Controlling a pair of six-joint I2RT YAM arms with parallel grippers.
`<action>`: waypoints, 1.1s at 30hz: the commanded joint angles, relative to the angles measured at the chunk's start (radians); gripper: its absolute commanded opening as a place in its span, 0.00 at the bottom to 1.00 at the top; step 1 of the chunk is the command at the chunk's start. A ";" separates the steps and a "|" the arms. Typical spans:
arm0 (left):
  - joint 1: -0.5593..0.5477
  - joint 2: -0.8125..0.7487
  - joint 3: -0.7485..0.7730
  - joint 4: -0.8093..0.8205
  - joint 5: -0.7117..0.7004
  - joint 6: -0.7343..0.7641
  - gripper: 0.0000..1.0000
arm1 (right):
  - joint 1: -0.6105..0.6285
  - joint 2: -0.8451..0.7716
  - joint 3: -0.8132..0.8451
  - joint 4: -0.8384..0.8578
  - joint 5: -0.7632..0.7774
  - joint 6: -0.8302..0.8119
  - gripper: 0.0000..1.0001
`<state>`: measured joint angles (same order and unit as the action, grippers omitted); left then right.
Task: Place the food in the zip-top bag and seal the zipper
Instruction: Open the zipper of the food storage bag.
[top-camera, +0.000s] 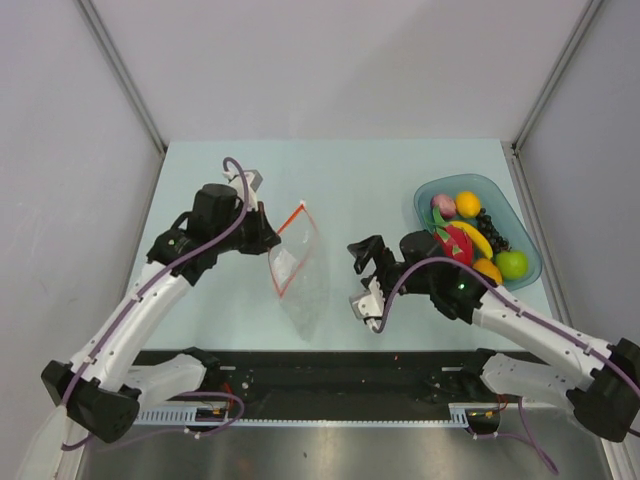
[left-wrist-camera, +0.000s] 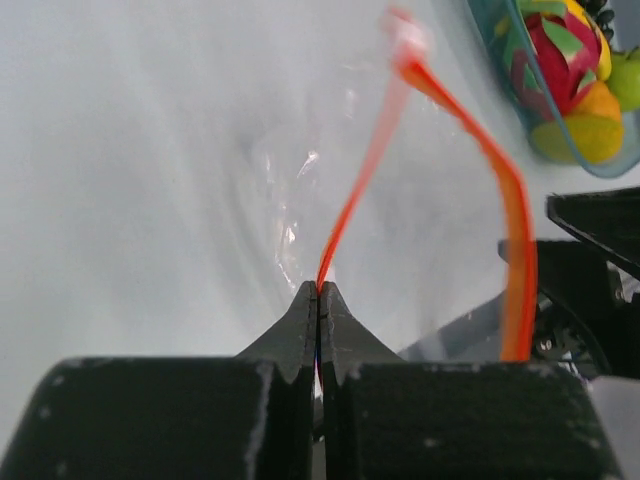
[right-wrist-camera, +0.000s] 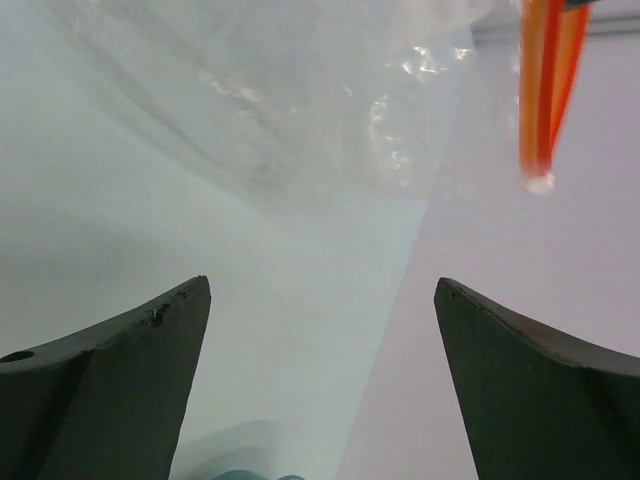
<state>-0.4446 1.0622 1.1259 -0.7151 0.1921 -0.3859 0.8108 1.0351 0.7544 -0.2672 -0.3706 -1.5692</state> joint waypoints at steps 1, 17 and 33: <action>-0.086 0.027 0.041 0.100 -0.149 -0.056 0.00 | -0.039 -0.072 0.143 -0.058 -0.057 0.297 1.00; -0.358 0.267 0.280 0.102 -0.430 0.068 0.00 | -0.473 0.144 0.430 -0.138 -0.381 1.941 0.95; -0.370 0.167 0.258 0.056 -0.574 0.160 0.00 | -0.229 0.427 0.450 0.184 -0.243 2.309 0.77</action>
<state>-0.8078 1.2945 1.3903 -0.6601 -0.3397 -0.2626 0.5579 1.3815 1.1500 -0.1722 -0.6609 0.6643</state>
